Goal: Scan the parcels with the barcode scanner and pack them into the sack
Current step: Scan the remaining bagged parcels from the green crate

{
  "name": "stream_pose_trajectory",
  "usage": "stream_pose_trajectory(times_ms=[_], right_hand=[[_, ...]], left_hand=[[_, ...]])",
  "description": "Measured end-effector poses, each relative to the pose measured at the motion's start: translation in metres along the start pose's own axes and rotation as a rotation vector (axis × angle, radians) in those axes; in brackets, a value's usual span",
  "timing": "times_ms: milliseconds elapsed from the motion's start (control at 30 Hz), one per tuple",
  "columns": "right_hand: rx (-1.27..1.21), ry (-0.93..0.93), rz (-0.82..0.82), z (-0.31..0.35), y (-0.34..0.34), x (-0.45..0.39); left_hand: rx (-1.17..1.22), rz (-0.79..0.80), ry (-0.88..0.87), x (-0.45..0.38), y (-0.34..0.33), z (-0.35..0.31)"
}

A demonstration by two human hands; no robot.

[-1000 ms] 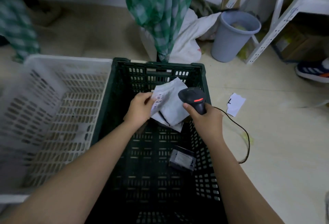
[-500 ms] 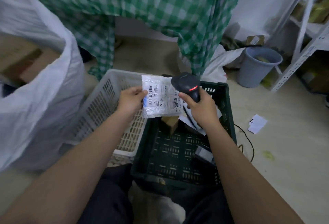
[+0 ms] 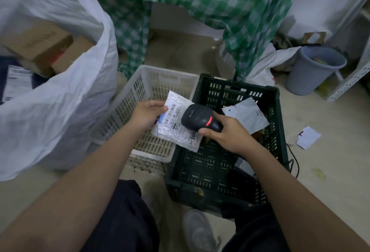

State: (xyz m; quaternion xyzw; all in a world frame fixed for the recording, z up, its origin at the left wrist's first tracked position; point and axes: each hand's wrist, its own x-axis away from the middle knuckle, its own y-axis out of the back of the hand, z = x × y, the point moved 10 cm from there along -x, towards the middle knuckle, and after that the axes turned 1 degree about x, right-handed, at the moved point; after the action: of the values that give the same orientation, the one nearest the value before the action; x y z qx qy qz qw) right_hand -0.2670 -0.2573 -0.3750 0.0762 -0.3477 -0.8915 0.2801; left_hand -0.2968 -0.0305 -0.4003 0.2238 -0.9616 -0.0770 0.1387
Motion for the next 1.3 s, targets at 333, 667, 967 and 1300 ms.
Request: stream_pose_trajectory(times_ms=[333, 667, 967, 1300], right_hand=[[0.068, -0.067, -0.104, 0.004, 0.003, 0.002], [0.086, -0.142, -0.248, -0.007, 0.007, 0.0], [0.126, -0.091, -0.27, 0.005, 0.014, 0.0], [0.043, -0.14, -0.259, 0.0, 0.016, -0.004]], left_hand=[[-0.026, 0.018, -0.027, -0.007, 0.006, 0.002], [-0.015, 0.012, -0.023, -0.007, 0.004, 0.001], [0.001, 0.014, -0.023, -0.011, 0.005, 0.006], [0.05, -0.033, -0.045, -0.006, 0.014, 0.002]])
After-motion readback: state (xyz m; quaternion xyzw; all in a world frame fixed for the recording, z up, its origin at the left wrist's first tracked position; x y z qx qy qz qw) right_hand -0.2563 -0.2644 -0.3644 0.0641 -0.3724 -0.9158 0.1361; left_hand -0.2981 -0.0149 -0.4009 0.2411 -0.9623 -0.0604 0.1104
